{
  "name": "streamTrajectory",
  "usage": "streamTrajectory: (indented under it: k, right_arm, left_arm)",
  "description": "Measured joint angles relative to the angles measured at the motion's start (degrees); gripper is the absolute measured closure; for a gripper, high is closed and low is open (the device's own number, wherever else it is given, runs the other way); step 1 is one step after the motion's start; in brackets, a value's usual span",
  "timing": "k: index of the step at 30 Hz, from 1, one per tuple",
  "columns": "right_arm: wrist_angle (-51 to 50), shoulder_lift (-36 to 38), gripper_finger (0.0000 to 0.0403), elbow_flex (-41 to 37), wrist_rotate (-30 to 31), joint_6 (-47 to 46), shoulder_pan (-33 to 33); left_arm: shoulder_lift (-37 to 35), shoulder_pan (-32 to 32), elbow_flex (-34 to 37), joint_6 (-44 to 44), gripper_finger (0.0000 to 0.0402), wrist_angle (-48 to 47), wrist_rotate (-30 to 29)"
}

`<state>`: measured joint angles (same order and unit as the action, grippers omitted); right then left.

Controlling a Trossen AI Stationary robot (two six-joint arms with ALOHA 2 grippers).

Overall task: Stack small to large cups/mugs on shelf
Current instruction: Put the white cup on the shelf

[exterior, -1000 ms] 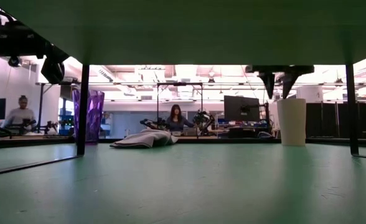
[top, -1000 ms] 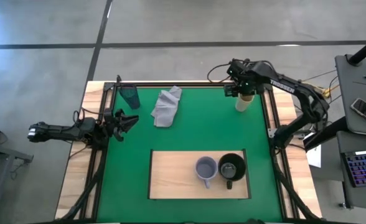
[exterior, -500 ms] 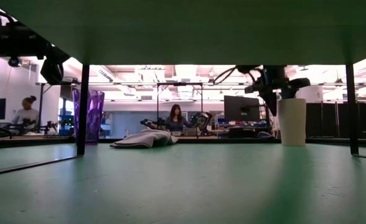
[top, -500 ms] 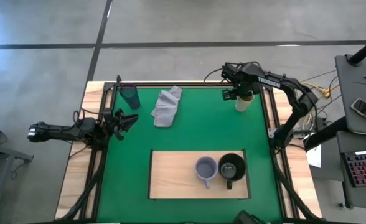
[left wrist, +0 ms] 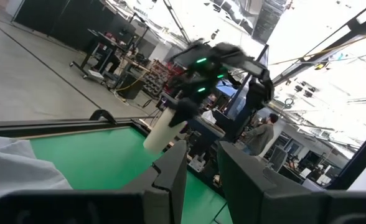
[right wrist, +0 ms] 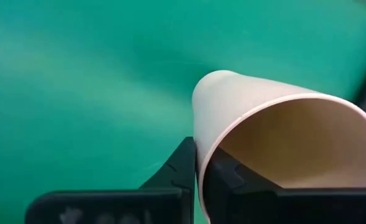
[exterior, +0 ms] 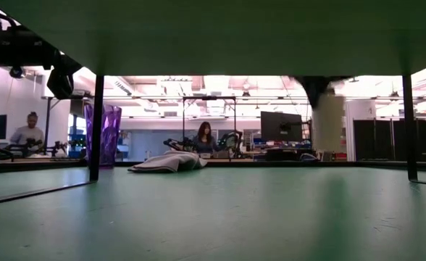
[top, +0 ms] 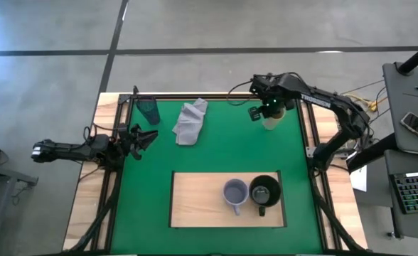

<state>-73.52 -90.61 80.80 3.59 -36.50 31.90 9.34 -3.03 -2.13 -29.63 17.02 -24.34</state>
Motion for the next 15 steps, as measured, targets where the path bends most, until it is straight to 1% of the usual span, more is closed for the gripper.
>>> streamTrajectory:
  k: [2,5,7,11,15]
  right_arm:
    - [-0.66,0.35,0.0393,5.23,1.06,-0.63,-5.39]
    - [-1.5,-0.37,0.0393,14.59,4.28,-0.67,-14.08]
    - [-2.25,-1.66,0.0394,20.79,5.86,1.18,-19.62]
    - [-2.52,-5.83,0.0394,32.05,7.19,6.76,-30.35]
    - [-2.65,-11.94,0.0394,43.58,8.23,7.14,-38.99]
  left_arm:
    - [0.0,0.0,0.0,0.0,0.0324,-0.02,0.0]
    - [0.0,0.0,0.02,0.02,0.0324,-0.04,0.0]
    - [0.0,0.01,0.03,0.02,0.0324,-0.05,0.0]
    - [0.0,0.02,0.15,0.04,0.0324,-0.5,0.0]
    - [0.01,0.02,0.15,0.0,0.0324,-2.76,0.02]
